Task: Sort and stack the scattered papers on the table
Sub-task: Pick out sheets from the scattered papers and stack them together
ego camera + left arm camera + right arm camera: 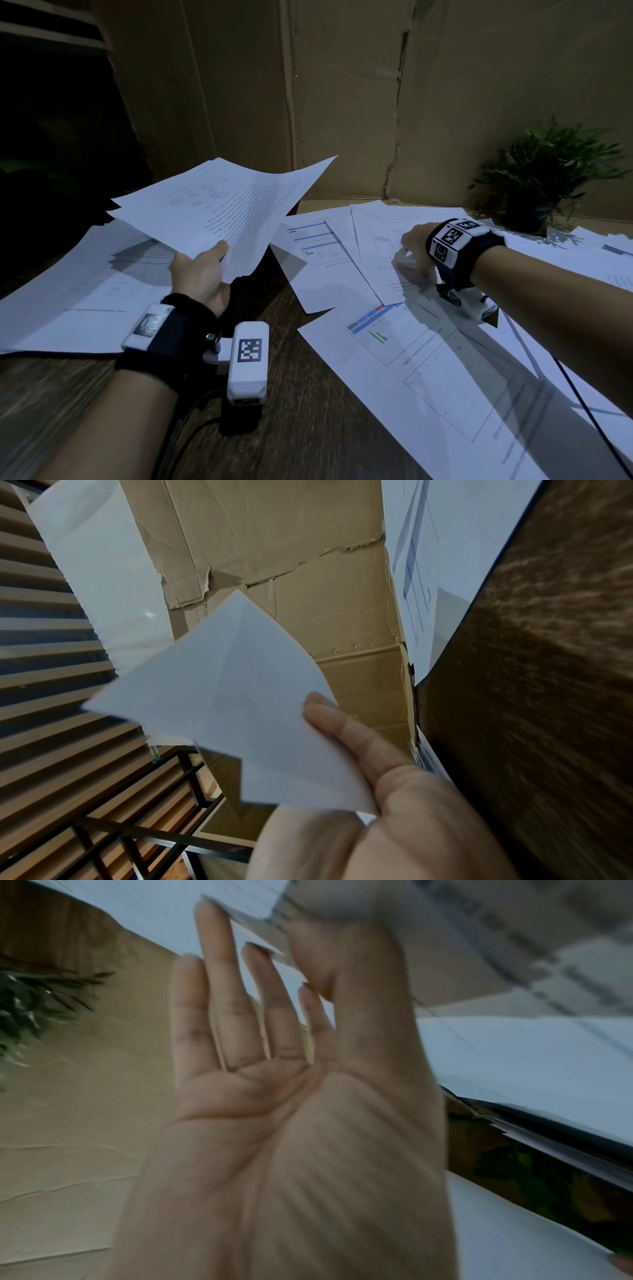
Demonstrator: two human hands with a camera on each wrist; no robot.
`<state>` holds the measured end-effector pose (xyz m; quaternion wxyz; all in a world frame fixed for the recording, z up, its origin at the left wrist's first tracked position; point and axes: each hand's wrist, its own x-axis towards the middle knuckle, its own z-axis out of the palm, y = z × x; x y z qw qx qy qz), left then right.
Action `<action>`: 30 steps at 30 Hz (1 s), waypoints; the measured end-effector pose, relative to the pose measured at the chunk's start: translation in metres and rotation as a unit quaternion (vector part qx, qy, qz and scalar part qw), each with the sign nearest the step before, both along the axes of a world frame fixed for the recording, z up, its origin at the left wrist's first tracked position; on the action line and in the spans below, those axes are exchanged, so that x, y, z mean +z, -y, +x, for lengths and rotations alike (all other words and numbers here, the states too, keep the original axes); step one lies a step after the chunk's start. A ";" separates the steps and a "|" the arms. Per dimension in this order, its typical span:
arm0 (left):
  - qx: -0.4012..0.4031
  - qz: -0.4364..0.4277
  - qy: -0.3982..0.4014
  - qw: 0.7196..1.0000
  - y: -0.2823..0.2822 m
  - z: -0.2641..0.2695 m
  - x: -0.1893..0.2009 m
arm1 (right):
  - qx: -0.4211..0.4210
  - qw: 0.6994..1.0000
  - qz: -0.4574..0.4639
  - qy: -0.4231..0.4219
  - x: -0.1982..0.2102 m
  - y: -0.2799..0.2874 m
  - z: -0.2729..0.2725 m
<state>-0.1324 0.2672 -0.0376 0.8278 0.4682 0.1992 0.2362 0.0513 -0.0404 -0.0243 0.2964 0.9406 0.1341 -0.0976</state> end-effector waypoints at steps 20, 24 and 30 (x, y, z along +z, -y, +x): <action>-0.029 0.017 0.015 0.999 0.001 0.001 -0.003 | 0.011 0.987 0.157 -0.013 0.023 0.010 -0.044; -0.028 0.027 0.003 0.999 0.000 0.001 -0.003 | -0.002 0.976 0.214 -0.046 0.023 -0.009 -0.054; -0.022 0.032 0.002 0.999 0.002 0.001 -0.004 | 0.000 0.979 0.194 -0.065 0.019 -0.044 -0.062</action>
